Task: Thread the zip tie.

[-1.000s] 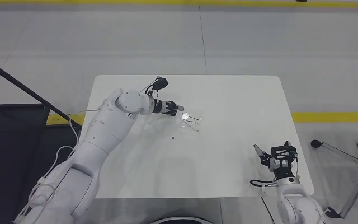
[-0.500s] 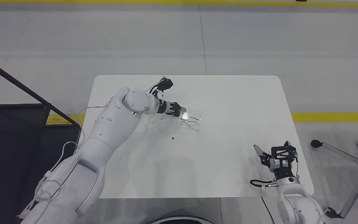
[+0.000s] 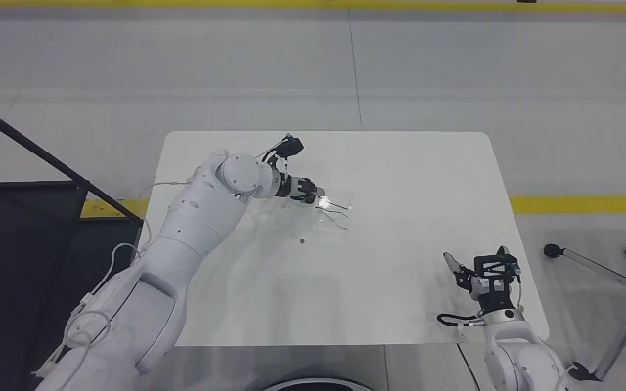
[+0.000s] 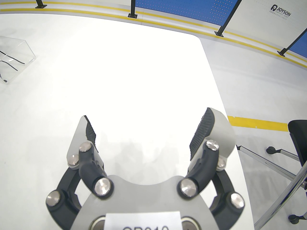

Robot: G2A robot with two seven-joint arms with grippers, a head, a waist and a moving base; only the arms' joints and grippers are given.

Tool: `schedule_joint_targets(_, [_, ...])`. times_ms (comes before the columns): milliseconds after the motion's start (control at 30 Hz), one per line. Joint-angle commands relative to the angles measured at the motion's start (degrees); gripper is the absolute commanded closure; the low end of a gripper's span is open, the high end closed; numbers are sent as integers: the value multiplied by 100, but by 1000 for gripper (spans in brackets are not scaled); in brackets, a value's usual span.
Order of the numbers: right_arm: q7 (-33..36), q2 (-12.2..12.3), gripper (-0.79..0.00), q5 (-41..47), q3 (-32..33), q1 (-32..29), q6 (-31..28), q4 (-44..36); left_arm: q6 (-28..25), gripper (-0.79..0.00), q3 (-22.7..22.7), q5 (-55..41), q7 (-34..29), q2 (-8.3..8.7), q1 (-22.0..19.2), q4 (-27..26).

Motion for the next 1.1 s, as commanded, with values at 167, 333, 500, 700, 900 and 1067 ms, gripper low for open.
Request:
schedule_joint_targets(167, [0,0,-785,0,0,0,0,0,-69,-271,-25,-14,-88,-9,-3,20])
schedule_joint_targets(333, [0,0,-785,0,0,0,0,0,-73,-249,-22,5,-142,-21,-5,34])
schedule_joint_targets(500, [0,0,-785,0,0,0,0,0,-87,-228,-29,-2,-155,-37,-8,70])
schedule_joint_targets(700, [0,0,-785,0,0,0,0,0,-107,-139,-43,-11,-151,-53,-18,112])
schedule_joint_targets(900, [0,0,-785,0,0,0,0,0,-126,-15,-49,0,-170,-68,-32,154])
schedule_joint_targets(1067, [0,0,-785,0,0,0,0,0,-147,0,-74,9,-177,-69,-55,167])
